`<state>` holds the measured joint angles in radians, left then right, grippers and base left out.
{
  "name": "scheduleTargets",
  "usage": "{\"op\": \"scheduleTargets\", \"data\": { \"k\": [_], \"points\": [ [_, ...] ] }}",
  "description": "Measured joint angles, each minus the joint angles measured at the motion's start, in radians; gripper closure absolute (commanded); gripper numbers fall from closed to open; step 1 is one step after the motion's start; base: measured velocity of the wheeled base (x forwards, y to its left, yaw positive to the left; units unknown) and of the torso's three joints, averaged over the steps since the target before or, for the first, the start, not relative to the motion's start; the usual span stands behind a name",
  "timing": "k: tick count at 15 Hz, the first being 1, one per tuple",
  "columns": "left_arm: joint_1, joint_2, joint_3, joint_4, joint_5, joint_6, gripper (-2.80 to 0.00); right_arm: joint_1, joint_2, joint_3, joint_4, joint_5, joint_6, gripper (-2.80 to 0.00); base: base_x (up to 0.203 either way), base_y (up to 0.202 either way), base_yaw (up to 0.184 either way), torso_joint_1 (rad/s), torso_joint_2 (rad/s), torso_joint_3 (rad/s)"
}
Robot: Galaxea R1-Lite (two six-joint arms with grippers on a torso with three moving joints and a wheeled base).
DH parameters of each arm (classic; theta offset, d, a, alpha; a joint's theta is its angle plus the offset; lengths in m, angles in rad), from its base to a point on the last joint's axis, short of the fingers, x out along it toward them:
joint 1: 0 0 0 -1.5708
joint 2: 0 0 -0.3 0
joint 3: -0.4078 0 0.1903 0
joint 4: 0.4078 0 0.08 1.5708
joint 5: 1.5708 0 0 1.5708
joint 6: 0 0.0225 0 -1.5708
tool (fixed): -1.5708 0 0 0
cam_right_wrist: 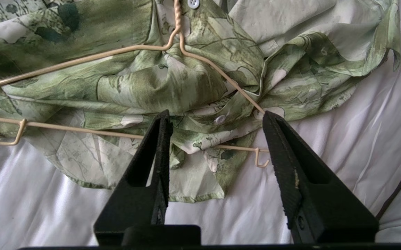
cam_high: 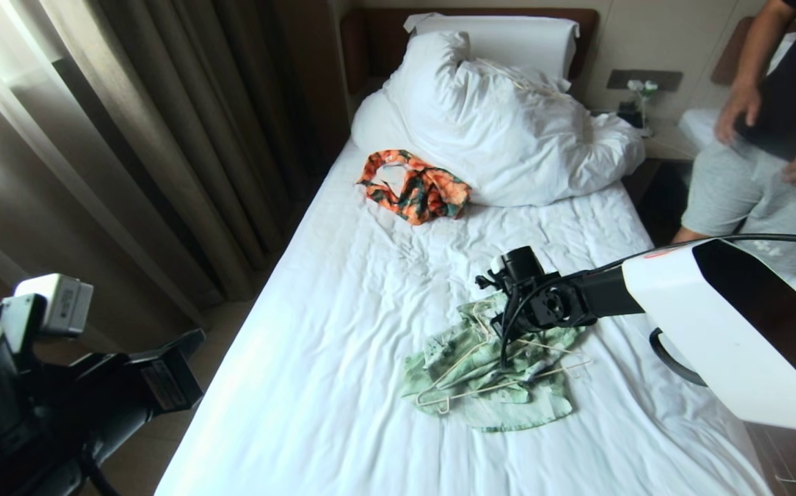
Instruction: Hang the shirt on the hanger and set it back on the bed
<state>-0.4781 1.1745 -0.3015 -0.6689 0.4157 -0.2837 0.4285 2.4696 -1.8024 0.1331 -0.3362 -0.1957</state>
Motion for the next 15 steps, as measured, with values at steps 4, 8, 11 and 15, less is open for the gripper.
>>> {"op": "scheduleTargets", "data": {
  "k": [4, 8, 11, 15],
  "points": [
    [-0.001, -0.127, -0.003, 0.095, 0.002, 0.011, 0.00, 0.012, -0.133, 0.165, -0.010, -0.024, 0.005, 0.00, 0.000, 0.000, 0.000, 0.000, 0.00, 0.000],
    [0.009, -0.315, -0.051, 0.266, 0.014, 0.063, 0.00, 0.052, -0.393, 0.386, -0.029, -0.040, 0.057, 0.00, 0.000, 0.000, 0.000, 0.000, 0.00, 0.000],
    [0.101, -0.460, -0.083, 0.345, 0.014, 0.167, 0.00, 0.105, -0.667, 0.532, -0.015, -0.062, 0.109, 0.00, 0.000, 0.000, 0.000, 0.000, 0.00, 0.000],
    [0.243, -0.620, -0.147, 0.446, 0.011, 0.271, 0.00, 0.146, -1.112, 0.693, 0.081, -0.124, 0.138, 0.00, 0.000, 0.000, 0.000, 0.000, 0.00, 0.000]
  ]
}}
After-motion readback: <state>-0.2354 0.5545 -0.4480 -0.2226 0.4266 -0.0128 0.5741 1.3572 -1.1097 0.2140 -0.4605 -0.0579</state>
